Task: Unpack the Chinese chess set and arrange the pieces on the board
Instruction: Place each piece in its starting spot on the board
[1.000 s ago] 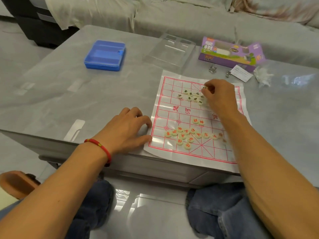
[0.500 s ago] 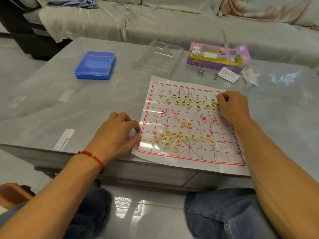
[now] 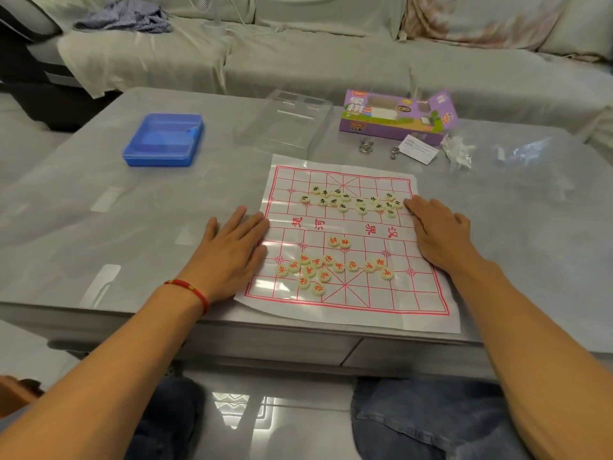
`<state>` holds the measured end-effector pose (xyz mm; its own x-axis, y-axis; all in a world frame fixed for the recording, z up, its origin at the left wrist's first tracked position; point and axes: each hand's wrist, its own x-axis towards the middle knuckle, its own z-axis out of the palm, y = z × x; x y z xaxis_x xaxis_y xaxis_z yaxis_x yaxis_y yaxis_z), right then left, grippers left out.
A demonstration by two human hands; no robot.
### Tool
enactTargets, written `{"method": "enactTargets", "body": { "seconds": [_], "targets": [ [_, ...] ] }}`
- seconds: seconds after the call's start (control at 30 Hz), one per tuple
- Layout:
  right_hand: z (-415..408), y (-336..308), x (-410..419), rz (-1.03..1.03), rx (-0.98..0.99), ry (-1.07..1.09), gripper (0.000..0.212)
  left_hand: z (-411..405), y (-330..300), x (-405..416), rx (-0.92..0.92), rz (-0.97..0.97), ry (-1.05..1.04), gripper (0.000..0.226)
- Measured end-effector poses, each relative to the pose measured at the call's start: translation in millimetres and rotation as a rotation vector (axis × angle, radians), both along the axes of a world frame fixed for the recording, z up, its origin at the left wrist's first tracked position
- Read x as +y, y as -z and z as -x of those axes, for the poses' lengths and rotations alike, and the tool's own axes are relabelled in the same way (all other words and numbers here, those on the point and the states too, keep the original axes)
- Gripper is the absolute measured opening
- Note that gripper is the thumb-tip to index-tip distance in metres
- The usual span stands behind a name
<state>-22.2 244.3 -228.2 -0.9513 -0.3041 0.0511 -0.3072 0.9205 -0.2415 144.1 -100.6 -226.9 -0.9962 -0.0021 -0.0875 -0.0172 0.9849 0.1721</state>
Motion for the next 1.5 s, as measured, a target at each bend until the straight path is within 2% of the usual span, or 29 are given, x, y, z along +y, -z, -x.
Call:
{"method": "enactTargets", "body": {
  "seconds": [0.33,0.47,0.57,0.73,0.97,1.13,1.27,1.5],
  "targets": [
    [11,-25,-4,0.104,-0.086,0.003,0.047,11,7,2,0.027,-0.001,-0.023,0.062],
    [-26,-55,-3,0.206,-0.075,-0.063,0.036,6,5,-1,0.077,-0.064,0.009,0.074],
    [-63,-63,2,0.225,-0.169,-0.131,0.031,-5,-6,6,0.085,-0.073,0.051,0.067],
    [-106,-53,20,0.176,-0.243,-0.139,0.032,-35,-12,16,0.014,-0.035,0.126,0.066],
    [-123,-42,25,0.147,-0.234,-0.149,0.036,-42,-32,19,-0.189,0.0,0.026,0.077],
    [-118,-46,-1,0.139,-0.129,-0.074,0.037,-43,-36,39,-0.111,-0.093,0.007,0.073],
    [-111,-45,-21,0.072,-0.092,-0.013,0.041,-37,-40,64,0.015,-0.078,0.061,0.061],
    [-93,-37,-18,0.015,-0.093,-0.054,0.024,-8,-41,94,0.127,-0.12,0.074,0.048]
  ]
}}
